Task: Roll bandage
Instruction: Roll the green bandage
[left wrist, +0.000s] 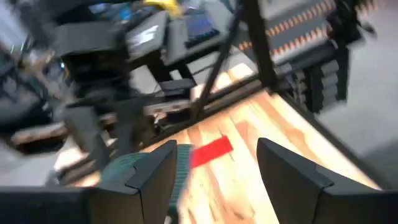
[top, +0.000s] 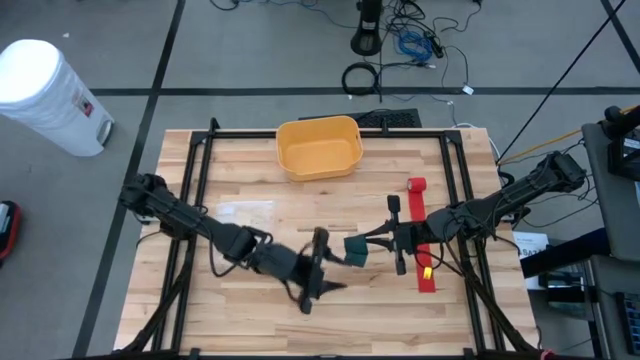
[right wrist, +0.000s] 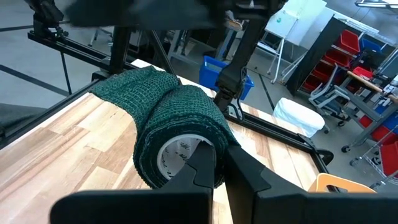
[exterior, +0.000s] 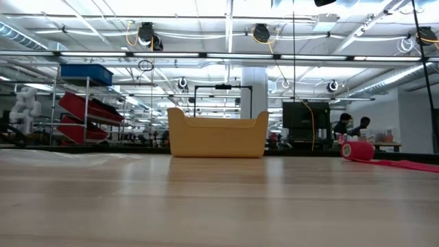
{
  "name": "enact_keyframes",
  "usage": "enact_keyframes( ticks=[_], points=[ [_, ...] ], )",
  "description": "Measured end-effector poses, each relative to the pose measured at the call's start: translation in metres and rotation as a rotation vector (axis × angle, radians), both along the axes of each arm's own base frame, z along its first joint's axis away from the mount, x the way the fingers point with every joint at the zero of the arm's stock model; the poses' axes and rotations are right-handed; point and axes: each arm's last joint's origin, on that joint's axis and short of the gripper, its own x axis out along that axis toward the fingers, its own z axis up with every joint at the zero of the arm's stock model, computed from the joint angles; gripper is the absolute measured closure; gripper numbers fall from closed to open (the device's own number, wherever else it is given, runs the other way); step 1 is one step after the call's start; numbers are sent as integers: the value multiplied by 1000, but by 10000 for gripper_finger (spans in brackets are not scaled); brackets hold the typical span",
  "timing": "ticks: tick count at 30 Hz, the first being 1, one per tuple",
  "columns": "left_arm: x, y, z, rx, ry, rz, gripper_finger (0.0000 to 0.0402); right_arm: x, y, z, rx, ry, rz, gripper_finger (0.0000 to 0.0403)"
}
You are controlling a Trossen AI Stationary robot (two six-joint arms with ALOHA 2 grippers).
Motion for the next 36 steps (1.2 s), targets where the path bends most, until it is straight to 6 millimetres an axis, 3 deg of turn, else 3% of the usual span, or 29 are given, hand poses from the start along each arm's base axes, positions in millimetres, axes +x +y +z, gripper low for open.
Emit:
enact_keyframes(
  ticks=[3,11,20,30,36],
  points=[
    [-1,-15,-7,130,-16,-26,173,0,0,0,-2,0,0,392],
    [8,-30,-20,370,-100,160,173,0,0,1,6,-8,0,392],
    [11,-30,-23,411,-106,172,177,0,0,1,6,-8,0,392],
    [14,-24,-25,485,-86,191,244,0,0,1,7,-8,-1,392],
    [17,-25,-30,546,-78,201,251,0,0,1,8,-8,0,392]
  ],
)
